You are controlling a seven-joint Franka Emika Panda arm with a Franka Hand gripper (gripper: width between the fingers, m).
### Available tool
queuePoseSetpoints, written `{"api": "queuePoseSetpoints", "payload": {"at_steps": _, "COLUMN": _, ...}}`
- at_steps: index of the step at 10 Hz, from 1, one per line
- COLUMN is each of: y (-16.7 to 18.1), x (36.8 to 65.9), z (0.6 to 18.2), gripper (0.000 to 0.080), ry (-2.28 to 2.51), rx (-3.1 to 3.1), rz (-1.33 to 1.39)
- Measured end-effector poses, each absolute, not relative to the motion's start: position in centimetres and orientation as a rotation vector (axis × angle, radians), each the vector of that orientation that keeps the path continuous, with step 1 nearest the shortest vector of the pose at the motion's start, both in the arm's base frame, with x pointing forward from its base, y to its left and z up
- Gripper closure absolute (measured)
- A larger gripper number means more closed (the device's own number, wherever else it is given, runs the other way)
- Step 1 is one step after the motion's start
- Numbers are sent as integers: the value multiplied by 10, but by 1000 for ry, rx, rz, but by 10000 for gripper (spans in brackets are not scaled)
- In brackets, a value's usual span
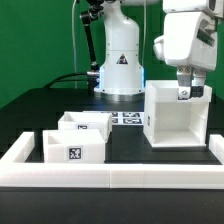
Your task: Assemble drawer
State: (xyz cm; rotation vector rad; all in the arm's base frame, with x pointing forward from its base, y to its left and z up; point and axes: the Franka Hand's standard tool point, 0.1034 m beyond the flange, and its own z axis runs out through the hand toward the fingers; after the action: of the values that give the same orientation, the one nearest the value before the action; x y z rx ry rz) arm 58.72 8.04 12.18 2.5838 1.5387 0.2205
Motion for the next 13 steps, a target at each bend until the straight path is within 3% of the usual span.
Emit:
{"api": "queuePoseSetpoints", "payload": {"at_steps": 6, "y": 82, "x": 585, "z": 123, "gripper": 149, "ry": 1513, "rx": 2603, "rz": 212}}
{"api": "queuePoseSetpoints", "payload": {"at_steps": 10, "y": 100, "x": 567, "z": 153, "gripper": 149, "ry": 1306, "rx": 2720, "rz": 177}}
{"api": "queuePoseSetpoints", "payload": {"at_steps": 13, "y": 102, "x": 566, "z": 148, "gripper": 149, "ry": 1043, "rx": 2853, "rz": 192}}
